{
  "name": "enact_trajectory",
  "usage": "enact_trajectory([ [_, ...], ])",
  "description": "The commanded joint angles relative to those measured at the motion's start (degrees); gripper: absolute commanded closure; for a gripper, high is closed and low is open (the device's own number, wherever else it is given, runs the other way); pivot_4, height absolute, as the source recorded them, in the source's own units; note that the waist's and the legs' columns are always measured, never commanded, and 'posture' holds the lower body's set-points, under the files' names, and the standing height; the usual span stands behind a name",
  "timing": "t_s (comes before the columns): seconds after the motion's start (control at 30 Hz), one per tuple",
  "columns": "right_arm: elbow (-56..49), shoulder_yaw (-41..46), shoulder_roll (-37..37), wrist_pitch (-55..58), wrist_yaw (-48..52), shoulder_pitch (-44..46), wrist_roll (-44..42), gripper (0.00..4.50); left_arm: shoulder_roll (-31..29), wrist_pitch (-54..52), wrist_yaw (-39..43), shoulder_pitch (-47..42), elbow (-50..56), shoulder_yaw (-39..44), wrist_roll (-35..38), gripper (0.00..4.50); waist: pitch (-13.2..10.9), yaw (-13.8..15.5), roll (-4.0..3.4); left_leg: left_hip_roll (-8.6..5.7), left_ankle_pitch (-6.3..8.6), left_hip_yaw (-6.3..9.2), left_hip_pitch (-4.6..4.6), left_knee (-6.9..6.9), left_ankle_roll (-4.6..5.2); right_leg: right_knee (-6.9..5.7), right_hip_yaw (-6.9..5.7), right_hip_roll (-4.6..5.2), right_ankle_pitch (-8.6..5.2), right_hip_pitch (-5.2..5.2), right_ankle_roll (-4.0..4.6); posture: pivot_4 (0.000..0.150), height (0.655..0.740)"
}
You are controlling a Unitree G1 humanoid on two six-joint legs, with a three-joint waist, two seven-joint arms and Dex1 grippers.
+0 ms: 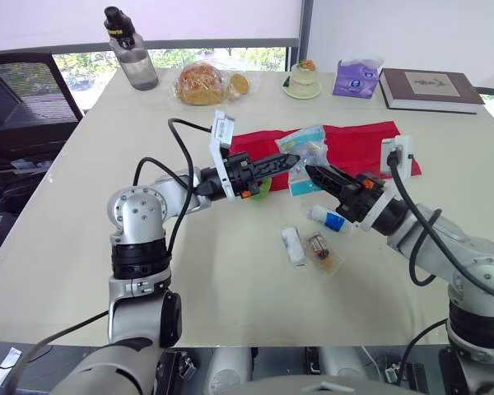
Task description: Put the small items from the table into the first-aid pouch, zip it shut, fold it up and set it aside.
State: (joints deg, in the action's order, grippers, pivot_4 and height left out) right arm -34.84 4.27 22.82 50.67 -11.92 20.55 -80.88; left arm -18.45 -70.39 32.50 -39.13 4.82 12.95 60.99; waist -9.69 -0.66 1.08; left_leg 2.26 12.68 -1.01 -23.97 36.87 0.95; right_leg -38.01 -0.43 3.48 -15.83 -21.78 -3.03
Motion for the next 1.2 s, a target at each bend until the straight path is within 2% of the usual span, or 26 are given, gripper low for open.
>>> enact_trajectory([
  [0.03, -1.73, 0.83, 0.84, -1.81, 0.29, -0.07, -1.32, 4.43, -1.96, 2.11, 0.67, 0.58, -0.05, 0.15, -1.23, 3.39, 0.00, -0.02, 0.00, 0.00, 0.00, -0.01, 0.00, 0.00, 0.00, 0.00, 0.01, 0.00, 0.00, 0.00, 0.00, 0.150, 0.7400],
  [0.07, -1.63, 0.93, 1.08, -1.85, 0.39, -0.34, -1.28, 4.43, -2.53, 2.47, 0.78, 0.82, 0.08, 0.15, -1.59, 2.80, 0.00, -0.02, 0.00, 0.00, 0.00, -0.02, 0.00, -0.01, 0.00, 0.00, 0.02, 0.00, 0.00, -0.01, 0.00, 0.150, 0.7400],
  [0.17, -1.33, 1.42, 1.99, -1.95, 0.77, -1.22, -0.93, 4.43, -5.00, 3.97, 1.94, 1.29, -0.51, 0.61, -2.94, 1.57, -0.01, -0.02, 0.01, 0.01, 0.00, -0.03, 0.00, -0.05, 0.00, 0.01, 0.03, 0.00, 0.00, -0.03, 0.00, 0.150, 0.7400],
  [0.2, -1.25, 1.59, 2.37, -2.15, 0.83, -1.58, -0.92, 4.43, -6.19, 4.97, 2.69, 1.40, -1.04, 0.63, -3.86, 1.02, -0.02, -0.04, 0.01, 0.01, 0.00, -0.03, 0.00, -0.08, 0.00, 0.02, 0.03, -0.01, 0.00, -0.05, 0.00, 0.150, 0.7400],
  [0.27, -1.11, 1.94, 3.13, -2.48, 1.09, -2.35, -0.79, 4.43, -8.40, 7.62, 3.59, 1.25, -3.04, 0.32, -6.77, 0.23, -0.02, -0.03, 0.01, 0.01, 0.00, -0.07, 0.00, -0.10, 0.00, 0.01, 0.06, -0.01, 0.00, -0.08, 0.00, 0.150, 0.7400],
  [0.3, -1.02, 2.12, 3.53, -2.61, 1.25, -2.80, -0.58, 4.43, -9.54, 9.46, 4.15, 1.04, -4.39, -0.11, -8.75, 0.05, -0.02, -0.01, 0.01, 0.01, 0.00, -0.07, 0.00, -0.11, 0.00, 0.01, 0.06, -0.02, -0.01, -0.08, 0.00, 0.150, 0.7400],
  [0.43, -0.50, 2.49, 4.72, -3.21, 2.11, -4.37, 0.36, 4.43, -13.66, 17.58, 6.09, -0.11, -10.35, -4.10, -18.36, 0.05, -0.03, 0.07, 0.02, 0.01, 0.00, -0.12, 0.00, -0.12, 0.00, 0.03, 0.06, -0.02, -0.01, -0.08, 0.01, 0.150, 0.7400],
  [0.57, -0.17, 1.94, 4.90, -3.62, 2.99, -5.05, 1.96, 4.43, -18.34, 30.08, 9.21, 0.82, -14.69, -14.13, -33.10, 0.05, -0.05, 0.09, 0.05, 0.01, 0.00, -0.13, -0.02, -0.15, 0.00, 0.08, 0.08, 0.00, -0.01, -0.09, 0.01, 0.150, 0.7400],
  [0.8, -0.74, 1.51, 3.97, -4.18, 3.32, -6.11, 4.13, 4.43, -17.70, 45.96, 10.88, 2.47, -17.00, -21.50, -46.15, 0.05, -0.06, 0.19, 0.07, 0.03, 0.00, -0.16, -0.14, -0.33, 0.00, 0.13, 0.12, 0.03, -0.01, -0.30, 0.02, 0.150, 0.7400],
  [0.9, -1.33, 1.88, 3.64, -4.80, 3.03, -6.95, 4.96, 4.43, -16.91, 58.28, 9.96, 6.20, -11.65, -26.29, -53.81, 0.05, -0.06, 0.21, 0.07, 0.04, -0.02, -0.14, -0.76, -0.22, 0.00, -0.03, 0.11, 0.01, 0.02, -0.93, 0.01, 0.150, 0.7400],
  [0.97, -1.70, 2.32, 3.83, -5.07, 3.02, -7.40, 5.18, 4.43, -17.87, 64.16, 10.72, 8.93, -8.73, -28.47, -57.83, 0.05, -0.05, 0.15, 0.07, 0.04, -0.02, -0.20, -0.85, -0.19, 0.00, -0.02, 0.16, 0.03, 0.02, -1.00, 0.00, 0.150, 0.7400],
  [1.2, -0.98, 6.02, 7.15, -5.19, 4.12, -8.38, 4.52, 4.43, -21.61, 73.88, 11.26, 14.70, -4.46, -30.82, -67.58, 0.05, -0.06, 0.10, 0.06, 0.06, -0.01, -0.23, -0.79, -0.22, 0.01, -0.05, 0.15, 0.04, 0.02, -1.01, 0.00, 0.150, 0.7400],
])
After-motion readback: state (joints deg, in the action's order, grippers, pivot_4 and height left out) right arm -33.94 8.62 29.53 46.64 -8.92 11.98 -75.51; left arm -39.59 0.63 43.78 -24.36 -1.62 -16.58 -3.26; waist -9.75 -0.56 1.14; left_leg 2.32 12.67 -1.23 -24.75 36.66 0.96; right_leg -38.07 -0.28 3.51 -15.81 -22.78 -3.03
